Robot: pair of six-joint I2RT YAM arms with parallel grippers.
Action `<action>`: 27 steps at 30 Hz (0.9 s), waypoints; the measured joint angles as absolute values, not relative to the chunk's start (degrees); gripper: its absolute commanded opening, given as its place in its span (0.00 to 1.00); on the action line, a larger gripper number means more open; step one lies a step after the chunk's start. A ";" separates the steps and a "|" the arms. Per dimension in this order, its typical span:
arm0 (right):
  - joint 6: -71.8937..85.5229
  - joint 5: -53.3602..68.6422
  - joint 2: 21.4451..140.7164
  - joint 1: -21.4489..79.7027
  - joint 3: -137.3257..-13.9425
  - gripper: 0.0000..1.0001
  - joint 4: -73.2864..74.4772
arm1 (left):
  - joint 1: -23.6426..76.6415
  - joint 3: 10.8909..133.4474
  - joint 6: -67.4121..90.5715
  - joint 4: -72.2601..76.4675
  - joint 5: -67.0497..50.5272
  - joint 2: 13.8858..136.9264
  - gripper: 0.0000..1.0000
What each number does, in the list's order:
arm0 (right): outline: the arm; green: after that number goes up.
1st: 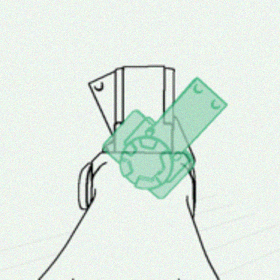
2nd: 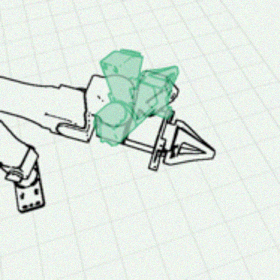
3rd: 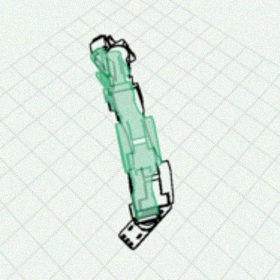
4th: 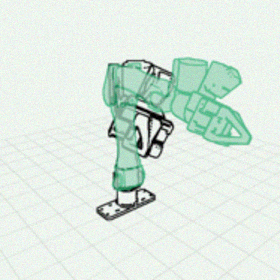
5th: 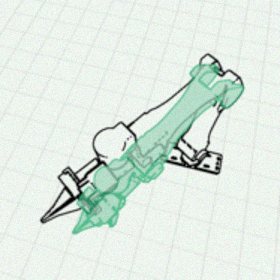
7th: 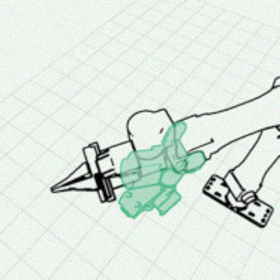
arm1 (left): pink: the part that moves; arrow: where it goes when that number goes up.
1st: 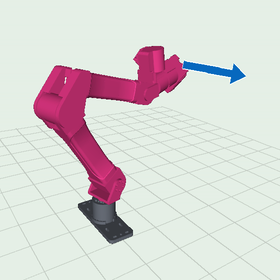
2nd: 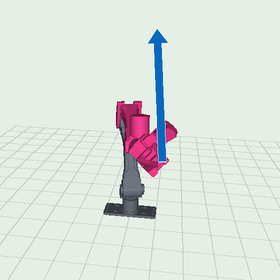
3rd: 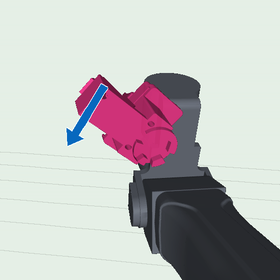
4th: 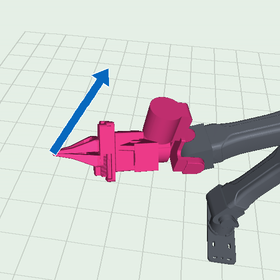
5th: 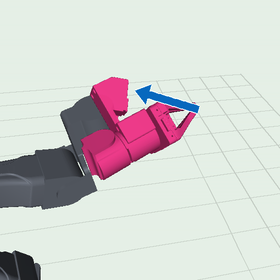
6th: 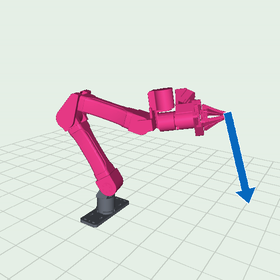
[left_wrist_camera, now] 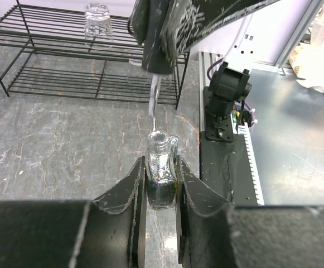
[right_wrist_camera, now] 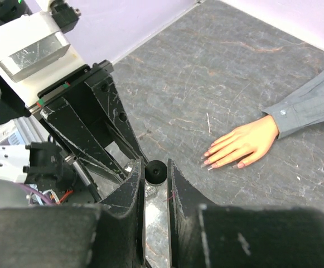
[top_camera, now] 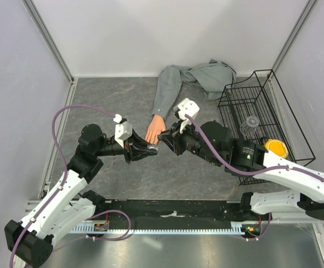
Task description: Paint the nails
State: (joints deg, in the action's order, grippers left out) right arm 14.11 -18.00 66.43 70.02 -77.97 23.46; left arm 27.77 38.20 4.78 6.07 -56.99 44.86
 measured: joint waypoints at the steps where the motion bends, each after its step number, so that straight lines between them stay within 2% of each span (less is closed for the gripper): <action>1: 14.39 -18.39 65.89 70.02 -77.36 0.00 23.05 | 27.77 38.20 4.78 6.09 -56.93 44.86 0.02; 7: 16.36 -23.40 61.39 69.97 -72.51 0.00 20.43 | 27.77 38.20 4.78 6.09 -54.33 44.38 0.02; 13: 17.72 -25.45 55.72 65.76 -64.58 0.00 16.64 | 27.77 38.26 5.69 7.90 -45.67 43.53 0.02; 21: 20.95 -16.91 55.05 51.64 -47.44 0.00 5.26 | 27.77 34.13 10.00 22.33 -30.44 43.77 0.02; 27: 22.33 -8.93 62.41 45.69 -34.87 0.00 -10.11 | 27.83 27.20 10.46 36.32 -20.80 53.10 0.02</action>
